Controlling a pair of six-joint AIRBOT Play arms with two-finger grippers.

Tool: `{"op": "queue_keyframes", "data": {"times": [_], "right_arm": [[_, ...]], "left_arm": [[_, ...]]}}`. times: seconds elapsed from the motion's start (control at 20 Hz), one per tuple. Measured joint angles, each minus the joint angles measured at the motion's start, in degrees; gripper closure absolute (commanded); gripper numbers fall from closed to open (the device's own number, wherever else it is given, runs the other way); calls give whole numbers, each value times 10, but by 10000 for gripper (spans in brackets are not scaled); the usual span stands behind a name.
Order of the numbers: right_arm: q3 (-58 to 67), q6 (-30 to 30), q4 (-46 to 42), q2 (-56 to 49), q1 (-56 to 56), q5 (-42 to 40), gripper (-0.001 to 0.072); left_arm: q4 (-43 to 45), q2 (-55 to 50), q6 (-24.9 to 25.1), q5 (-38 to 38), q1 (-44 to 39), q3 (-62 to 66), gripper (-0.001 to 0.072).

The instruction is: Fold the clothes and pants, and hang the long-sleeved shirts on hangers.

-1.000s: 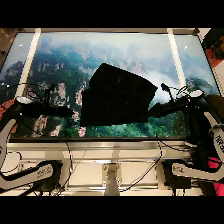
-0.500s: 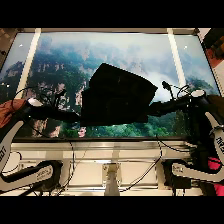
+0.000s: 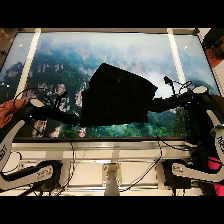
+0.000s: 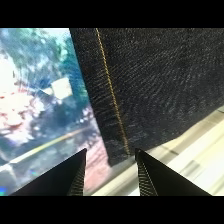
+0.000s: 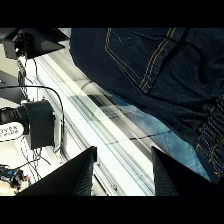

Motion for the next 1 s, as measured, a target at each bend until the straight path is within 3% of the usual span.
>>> {"op": "queue_keyframes", "data": {"times": [0.2, 0.35, 0.4, 0.7, 1.0], "right_arm": [[3, 0, 1, 0, 0, 0, 313], [4, 0, 1, 0, 0, 0, 313], [5, 0, 2, 0, 0, 0, 314], [5, -2, -14, 0, 0, -5, 316], [5, 31, -136, -1, 0, -42, 316]], "left_arm": [[-24, -33, 6, -8, 0, 0, 358], [-57, -48, 19, -11, 0, 0, 540], [-73, -50, 28, -13, 0, 0, 704], [-165, -54, 70, -72, 0, 1, 700], [-190, -26, 77, -99, 0, 1, 700]]}}
